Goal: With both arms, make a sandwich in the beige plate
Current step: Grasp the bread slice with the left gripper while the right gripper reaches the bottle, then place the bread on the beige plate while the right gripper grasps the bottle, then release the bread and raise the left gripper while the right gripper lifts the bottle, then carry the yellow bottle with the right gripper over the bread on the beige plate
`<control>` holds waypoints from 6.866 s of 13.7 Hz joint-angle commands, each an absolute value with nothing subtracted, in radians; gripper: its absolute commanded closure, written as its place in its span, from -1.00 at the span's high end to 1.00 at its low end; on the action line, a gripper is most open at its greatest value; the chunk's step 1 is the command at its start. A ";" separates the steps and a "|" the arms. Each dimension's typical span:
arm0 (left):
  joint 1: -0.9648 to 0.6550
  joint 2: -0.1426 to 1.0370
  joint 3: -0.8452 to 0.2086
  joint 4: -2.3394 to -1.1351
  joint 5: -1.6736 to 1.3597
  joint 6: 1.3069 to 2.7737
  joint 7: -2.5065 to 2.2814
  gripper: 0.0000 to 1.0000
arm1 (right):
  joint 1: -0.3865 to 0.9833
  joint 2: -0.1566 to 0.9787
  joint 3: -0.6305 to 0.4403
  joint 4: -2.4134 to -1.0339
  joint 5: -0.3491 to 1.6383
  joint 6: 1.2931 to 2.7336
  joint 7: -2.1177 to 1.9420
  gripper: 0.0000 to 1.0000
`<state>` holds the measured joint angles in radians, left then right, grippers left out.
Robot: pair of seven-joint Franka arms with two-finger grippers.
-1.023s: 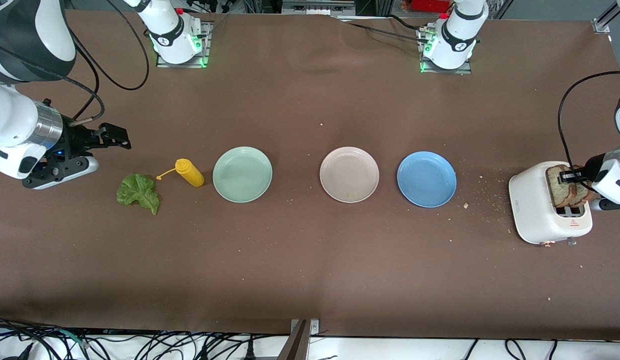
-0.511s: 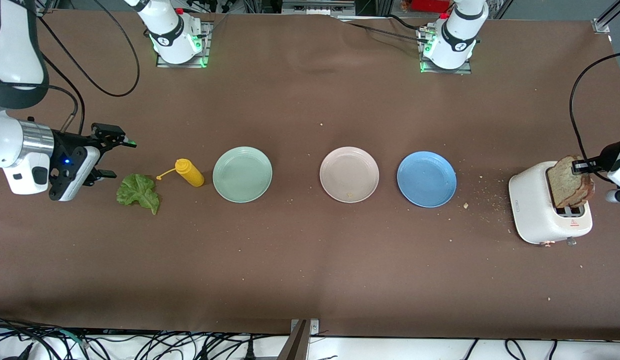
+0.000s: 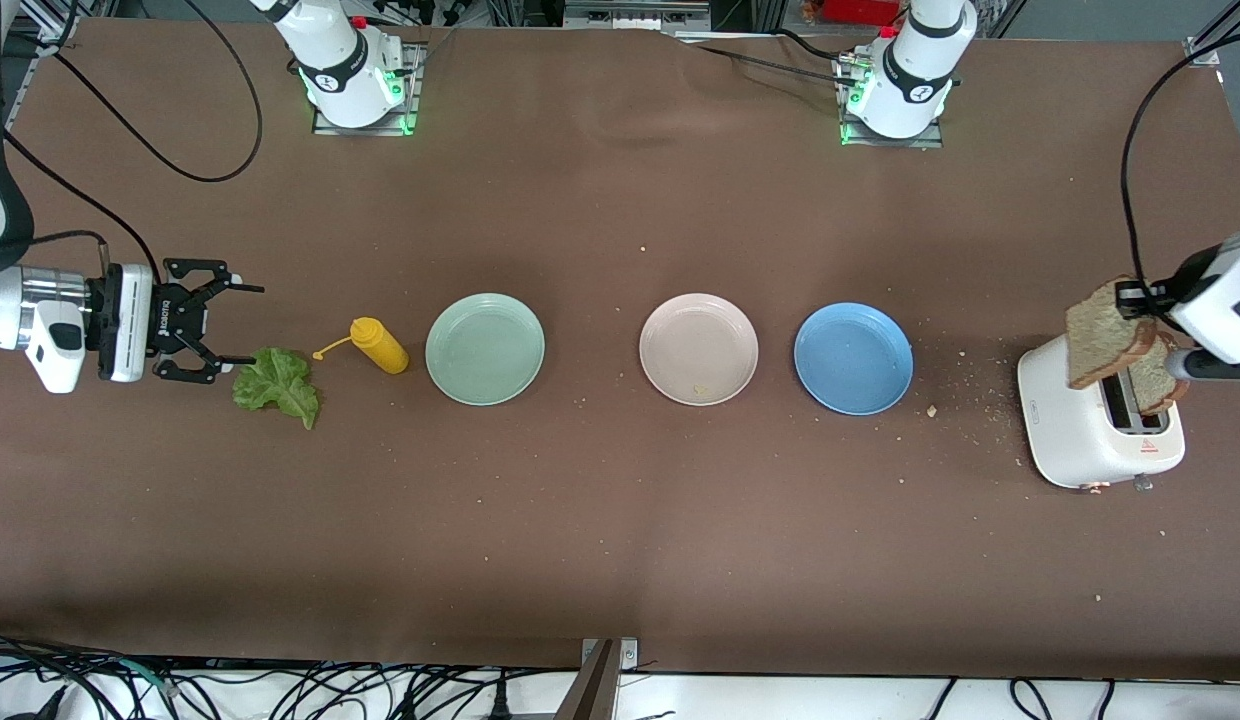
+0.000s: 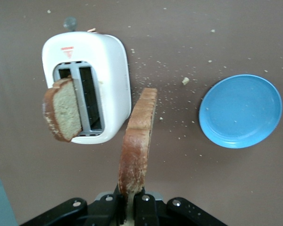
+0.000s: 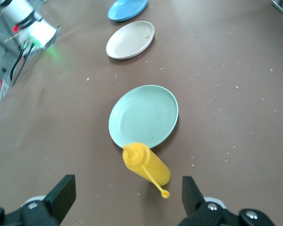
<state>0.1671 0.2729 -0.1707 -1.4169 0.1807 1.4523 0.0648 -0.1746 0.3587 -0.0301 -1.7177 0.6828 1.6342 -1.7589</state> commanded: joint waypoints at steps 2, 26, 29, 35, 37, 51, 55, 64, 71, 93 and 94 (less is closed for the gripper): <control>0.138 0.275 -0.207 -1.396 0.022 1.427 0.063 -1.00 | -0.224 0.446 -0.058 -1.762 0.782 1.641 -2.057 1.00; -0.023 0.735 -0.215 -1.658 -1.042 1.815 0.540 -1.00 | -0.198 0.606 -0.061 -2.028 1.195 1.740 -2.638 1.00; -0.021 0.735 -0.213 -1.696 -1.040 1.818 0.564 -1.00 | -0.170 0.611 -0.057 -2.028 1.241 1.753 -2.632 1.00; -0.060 0.738 -0.213 -1.729 -1.035 1.934 0.578 -1.00 | -0.149 0.637 -0.054 -2.026 1.275 1.750 -2.634 1.00; -0.060 0.736 -0.212 -1.735 -1.032 1.942 0.578 -0.25 | -0.140 0.660 -0.037 -2.026 1.305 1.743 -2.640 1.00; -0.046 0.620 -0.207 -1.720 -0.689 1.940 0.563 1.00 | -0.103 0.661 -0.029 -1.927 1.212 1.767 -2.430 -1.00; -0.044 0.572 -0.206 -1.709 -0.571 1.940 0.540 1.00 | -0.091 0.641 -0.028 -1.864 1.135 1.767 -2.239 -1.00; -0.028 0.439 -0.199 -1.511 -0.143 1.734 0.207 1.00 | 0.072 0.581 -0.026 -1.582 0.764 1.781 -1.454 -1.00; -0.026 0.382 -0.163 -1.223 0.066 1.418 0.092 1.00 | 0.357 0.577 -0.025 -1.413 0.455 1.830 -0.832 -1.00; 0.081 -0.005 -0.152 -1.531 -0.034 1.430 0.058 1.00 | 1.034 0.841 -0.020 -1.278 -0.607 1.870 -0.193 -1.00; 0.090 -0.005 -0.166 -1.528 -0.029 1.407 0.051 1.00 | 1.034 0.842 -0.020 -1.270 -0.615 1.871 -0.195 -1.00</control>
